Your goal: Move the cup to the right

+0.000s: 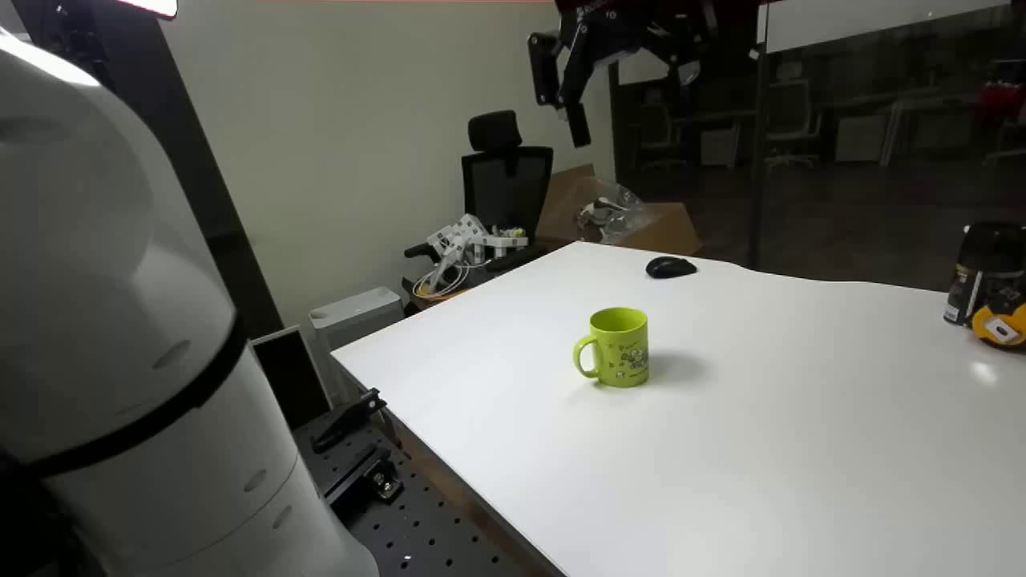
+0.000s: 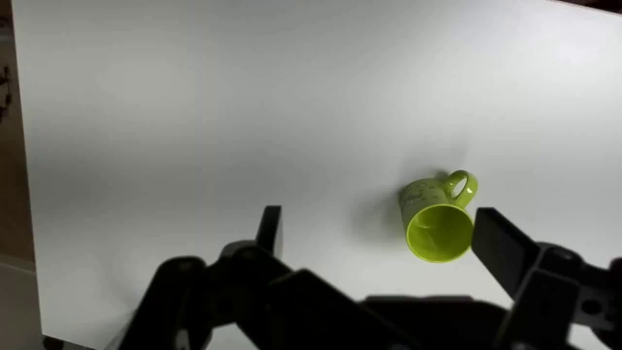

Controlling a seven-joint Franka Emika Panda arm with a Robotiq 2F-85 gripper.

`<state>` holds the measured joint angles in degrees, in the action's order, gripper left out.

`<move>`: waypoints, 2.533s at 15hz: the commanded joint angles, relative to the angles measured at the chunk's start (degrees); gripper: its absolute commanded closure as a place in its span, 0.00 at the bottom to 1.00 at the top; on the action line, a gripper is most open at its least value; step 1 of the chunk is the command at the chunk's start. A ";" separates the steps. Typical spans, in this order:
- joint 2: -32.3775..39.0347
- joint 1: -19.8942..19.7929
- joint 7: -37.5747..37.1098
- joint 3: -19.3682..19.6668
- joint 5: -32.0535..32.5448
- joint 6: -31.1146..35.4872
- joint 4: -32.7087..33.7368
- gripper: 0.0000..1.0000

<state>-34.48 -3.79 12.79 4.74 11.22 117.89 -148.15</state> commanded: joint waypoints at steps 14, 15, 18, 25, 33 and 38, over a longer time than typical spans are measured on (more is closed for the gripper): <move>0.02 0.33 -0.15 0.26 0.15 -0.18 0.11 0.00; 0.02 0.33 -0.15 0.26 0.15 -0.18 0.11 0.00; 0.07 -1.08 -6.69 -0.92 0.58 11.08 -1.84 0.00; 17.78 -2.69 -16.80 -0.78 -5.80 20.49 2.48 0.00; 37.72 -0.73 -18.98 -2.55 -4.07 25.16 10.00 0.00; 34.83 -1.20 -16.14 -1.09 -5.73 24.21 7.11 0.00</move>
<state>0.36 -5.40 -3.39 3.24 5.52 142.23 -141.11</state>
